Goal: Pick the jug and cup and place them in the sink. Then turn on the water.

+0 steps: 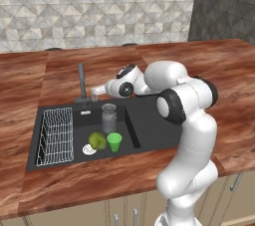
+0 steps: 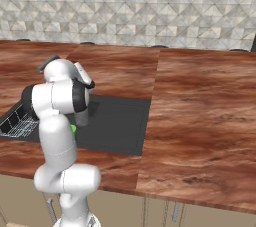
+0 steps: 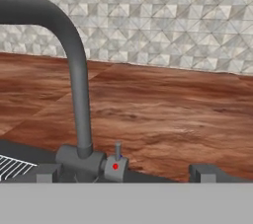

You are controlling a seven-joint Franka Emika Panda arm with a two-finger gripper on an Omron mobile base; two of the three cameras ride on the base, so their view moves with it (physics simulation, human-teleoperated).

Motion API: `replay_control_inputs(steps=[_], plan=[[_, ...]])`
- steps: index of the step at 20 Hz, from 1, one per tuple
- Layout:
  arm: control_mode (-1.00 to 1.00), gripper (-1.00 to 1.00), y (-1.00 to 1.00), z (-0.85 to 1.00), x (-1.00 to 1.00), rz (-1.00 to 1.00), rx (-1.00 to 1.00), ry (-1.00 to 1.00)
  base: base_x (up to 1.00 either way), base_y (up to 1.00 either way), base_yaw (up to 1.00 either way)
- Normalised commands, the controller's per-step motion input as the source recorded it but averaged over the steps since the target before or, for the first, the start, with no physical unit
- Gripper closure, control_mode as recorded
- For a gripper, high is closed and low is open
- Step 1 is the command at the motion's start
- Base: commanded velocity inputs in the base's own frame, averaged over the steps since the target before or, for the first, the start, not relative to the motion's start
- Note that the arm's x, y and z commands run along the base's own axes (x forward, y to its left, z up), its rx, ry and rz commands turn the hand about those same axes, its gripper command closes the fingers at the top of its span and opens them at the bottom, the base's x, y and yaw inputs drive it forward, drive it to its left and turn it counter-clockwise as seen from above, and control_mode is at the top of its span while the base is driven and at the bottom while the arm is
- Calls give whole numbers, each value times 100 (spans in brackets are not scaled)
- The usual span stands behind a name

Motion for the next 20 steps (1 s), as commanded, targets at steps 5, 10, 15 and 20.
replay_control_inputs(steps=[5,10,15,20], plan=[[-100,-100,-1,-24,3,0,5,0,0,0,0],[-100,-100,-3,-27,2,0,4,0,0,0,0],[-100,-100,-10,-24,2,0,4,0,0,0,0],[-100,-100,-20,-28,0,0,5,0,0,0,0]])
